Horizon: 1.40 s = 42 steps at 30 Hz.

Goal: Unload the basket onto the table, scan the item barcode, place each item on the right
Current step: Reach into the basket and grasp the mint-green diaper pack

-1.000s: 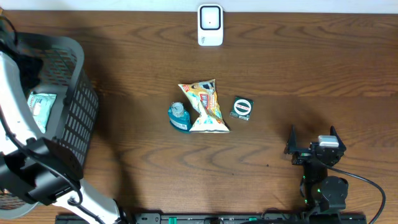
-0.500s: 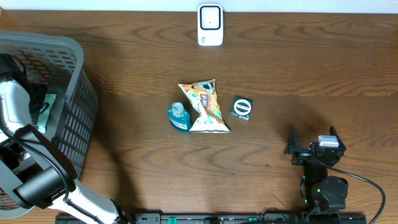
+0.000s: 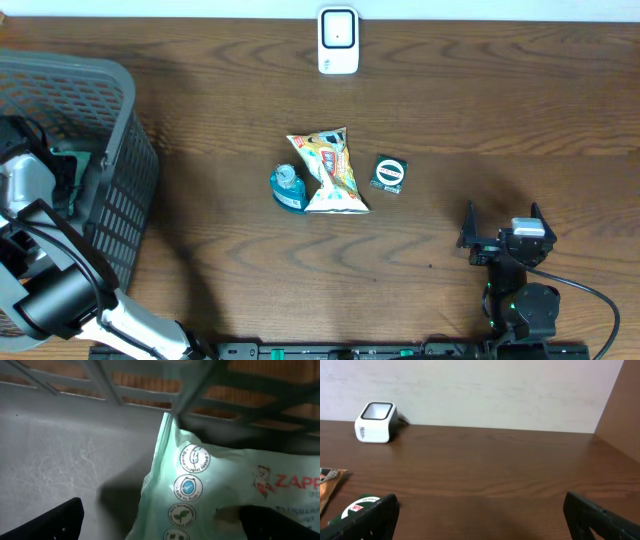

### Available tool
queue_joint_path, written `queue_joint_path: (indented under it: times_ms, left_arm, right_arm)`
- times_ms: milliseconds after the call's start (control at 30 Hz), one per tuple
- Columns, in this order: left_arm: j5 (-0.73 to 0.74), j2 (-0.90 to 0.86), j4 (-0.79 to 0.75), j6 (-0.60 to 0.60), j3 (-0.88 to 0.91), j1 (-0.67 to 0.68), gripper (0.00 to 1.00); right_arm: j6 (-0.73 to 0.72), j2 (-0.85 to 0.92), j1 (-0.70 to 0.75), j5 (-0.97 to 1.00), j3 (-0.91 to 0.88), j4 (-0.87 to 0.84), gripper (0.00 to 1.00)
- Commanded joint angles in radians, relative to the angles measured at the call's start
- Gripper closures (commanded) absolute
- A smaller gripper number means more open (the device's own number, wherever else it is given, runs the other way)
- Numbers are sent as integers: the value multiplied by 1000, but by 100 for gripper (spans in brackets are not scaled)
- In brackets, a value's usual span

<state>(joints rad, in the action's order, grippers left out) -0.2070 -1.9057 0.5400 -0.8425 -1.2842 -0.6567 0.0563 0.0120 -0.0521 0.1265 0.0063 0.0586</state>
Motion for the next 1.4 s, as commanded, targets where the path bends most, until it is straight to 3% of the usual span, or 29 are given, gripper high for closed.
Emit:
queue_joint_path:
  times_ms: [0, 100, 133, 167, 300, 533, 933, 1000, 1100, 1167, 1233, 1367]
  left_arm:
    - [24, -26, -8, -8, 20, 2, 5]
    - [51, -46, -7, 5, 20, 2, 17]
    - [62, -49, -7, 23, 20, 2, 28]
    - [81, -51, -4, 56, 20, 2, 49]
    - [112, -45, 24, 123, 19, 0, 92]
    - [142, 79, 110, 88, 3, -2, 93]
    - [217, 706, 123, 56, -4, -1, 93]
    - [305, 783, 119, 52, -4, -1, 93]
    - [570, 890, 94, 44, -4, 10, 93]
    - [818, 961, 51, 39, -4, 80, 93]
    - [900, 994, -1, 33, -4, 185, 93]
    - [794, 1002, -103, 24, -4, 486, 93]
  right_arm:
    - [9, -5, -6, -2, -1, 3, 1]
    - [8, -5, -6, -2, -1, 3, 1]
    - [9, -5, -6, -2, -1, 3, 1]
    - [8, -5, -6, -2, -1, 3, 1]
    - [8, -5, -6, -2, -1, 3, 1]
    - [9, -5, -6, -2, -1, 3, 1]
    - [9, -5, -6, -2, -1, 3, 1]
    - [9, -5, -6, -2, -1, 3, 1]
    - [9, -5, -6, -2, -1, 3, 1]
    - [9, -5, -6, -2, -1, 3, 1]
    - [8, -5, -6, -2, -1, 3, 1]
    - [9, -5, -6, -2, -1, 3, 1]
